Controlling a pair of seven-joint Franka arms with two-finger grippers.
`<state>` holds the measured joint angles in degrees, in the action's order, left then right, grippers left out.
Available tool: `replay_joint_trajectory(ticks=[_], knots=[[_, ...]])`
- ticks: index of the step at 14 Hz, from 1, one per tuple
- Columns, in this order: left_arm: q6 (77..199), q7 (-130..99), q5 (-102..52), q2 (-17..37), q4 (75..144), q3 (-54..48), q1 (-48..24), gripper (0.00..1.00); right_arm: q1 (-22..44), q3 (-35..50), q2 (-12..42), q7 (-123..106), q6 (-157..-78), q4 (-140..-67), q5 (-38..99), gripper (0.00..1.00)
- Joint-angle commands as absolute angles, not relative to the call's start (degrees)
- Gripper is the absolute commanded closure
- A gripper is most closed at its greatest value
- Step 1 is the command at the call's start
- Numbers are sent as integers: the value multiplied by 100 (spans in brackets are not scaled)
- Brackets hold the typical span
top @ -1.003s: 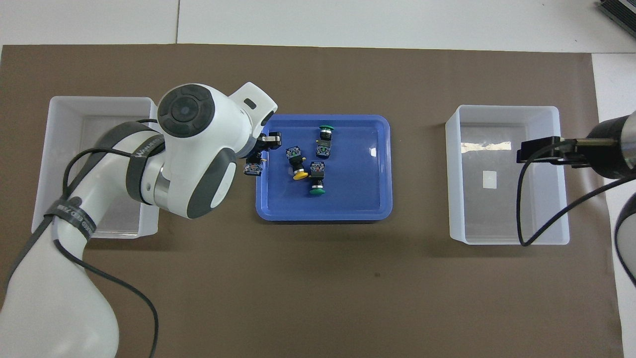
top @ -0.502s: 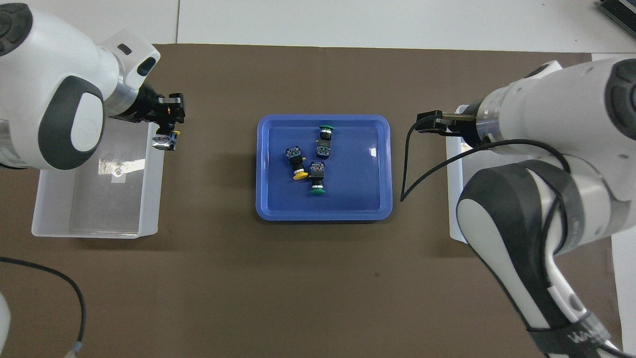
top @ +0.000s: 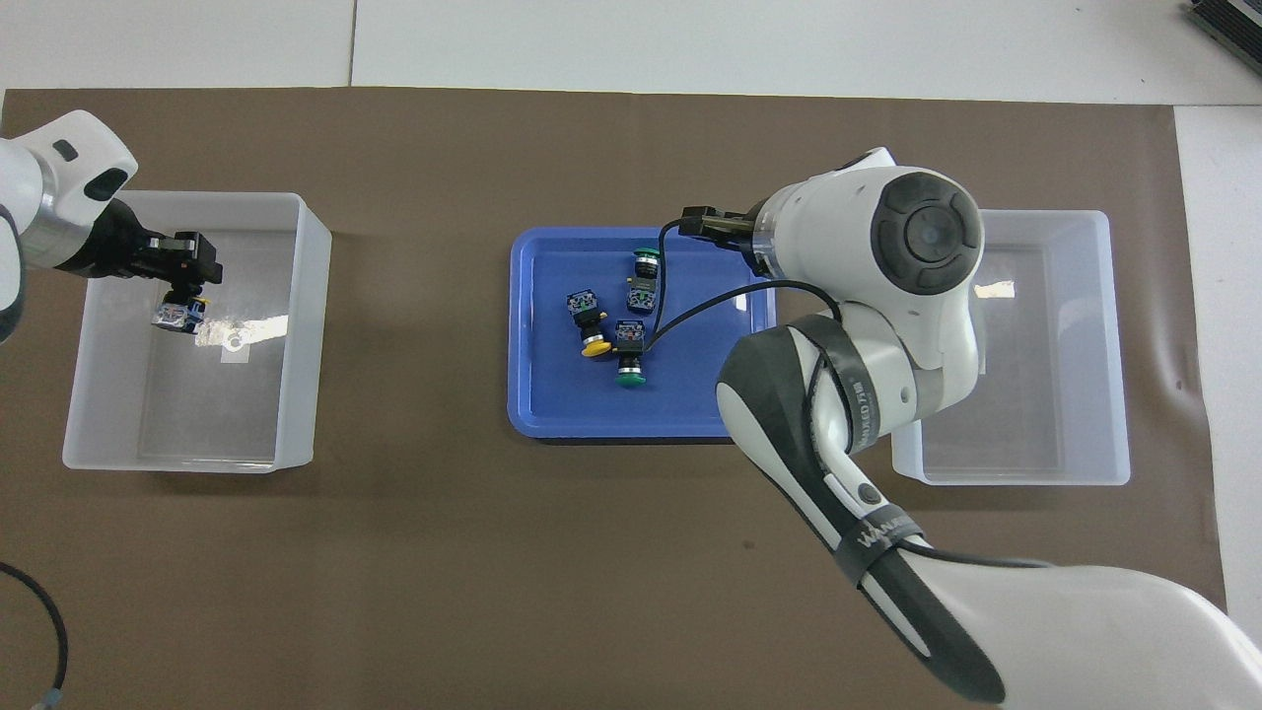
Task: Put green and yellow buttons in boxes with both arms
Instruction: 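Release the yellow button with the left gripper while the right gripper grasps green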
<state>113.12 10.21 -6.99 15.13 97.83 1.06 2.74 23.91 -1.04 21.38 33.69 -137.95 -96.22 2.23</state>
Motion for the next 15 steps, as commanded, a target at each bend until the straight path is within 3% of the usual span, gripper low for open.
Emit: replay_joint_trajectory(ticks=[1,4,12,15], knots=[[12074,1187,-756,1029,10913,62,290,88,2697,-123,2705,3603,-14105,-9343,308,0],[12804,1195,-756,1019,11512,62,290,88,2865,-132,3277,3850,-14606,-9142,115,0],[13675,1318,-756,1424,11821,53,290,86,2945,-132,3595,3771,-14924,-9219,-272,0],[13746,1301,-756,1468,11821,53,281,74,2927,-132,3595,3727,-14906,-9246,-360,12]])
